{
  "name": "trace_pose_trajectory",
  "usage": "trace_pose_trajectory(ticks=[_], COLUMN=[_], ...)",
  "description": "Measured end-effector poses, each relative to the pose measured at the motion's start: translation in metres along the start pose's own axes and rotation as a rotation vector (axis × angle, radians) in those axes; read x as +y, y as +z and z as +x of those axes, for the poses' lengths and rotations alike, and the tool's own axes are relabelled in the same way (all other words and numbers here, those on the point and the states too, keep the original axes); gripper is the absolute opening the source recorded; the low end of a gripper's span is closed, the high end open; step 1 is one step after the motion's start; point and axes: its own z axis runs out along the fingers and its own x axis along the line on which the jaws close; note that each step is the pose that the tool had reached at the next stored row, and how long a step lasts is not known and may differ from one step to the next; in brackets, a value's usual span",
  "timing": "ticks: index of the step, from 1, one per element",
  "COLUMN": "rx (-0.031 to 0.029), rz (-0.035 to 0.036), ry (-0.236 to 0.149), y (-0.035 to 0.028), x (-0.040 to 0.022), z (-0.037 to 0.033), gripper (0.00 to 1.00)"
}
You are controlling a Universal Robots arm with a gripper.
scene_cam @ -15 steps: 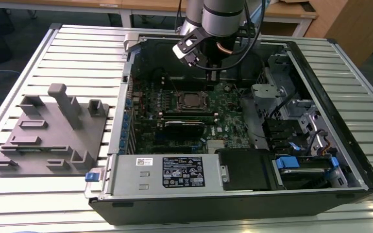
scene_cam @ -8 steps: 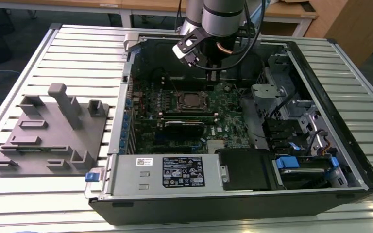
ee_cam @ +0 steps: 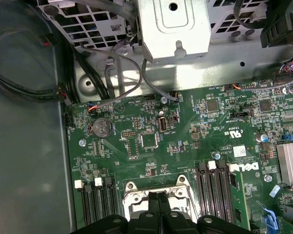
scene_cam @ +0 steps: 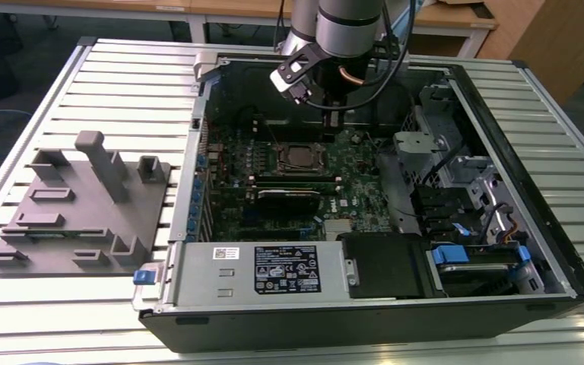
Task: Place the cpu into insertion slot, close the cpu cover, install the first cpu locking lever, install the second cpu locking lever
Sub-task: 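Close the cpu cover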
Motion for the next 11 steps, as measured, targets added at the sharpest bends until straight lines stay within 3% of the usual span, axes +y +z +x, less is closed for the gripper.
trace_pose_trajectory(ticks=[11], rx=[0.0006], rz=[0.0002], ry=[-0.016], y=[0.0], x=[0.0], z=[0.0], gripper=[0.11])
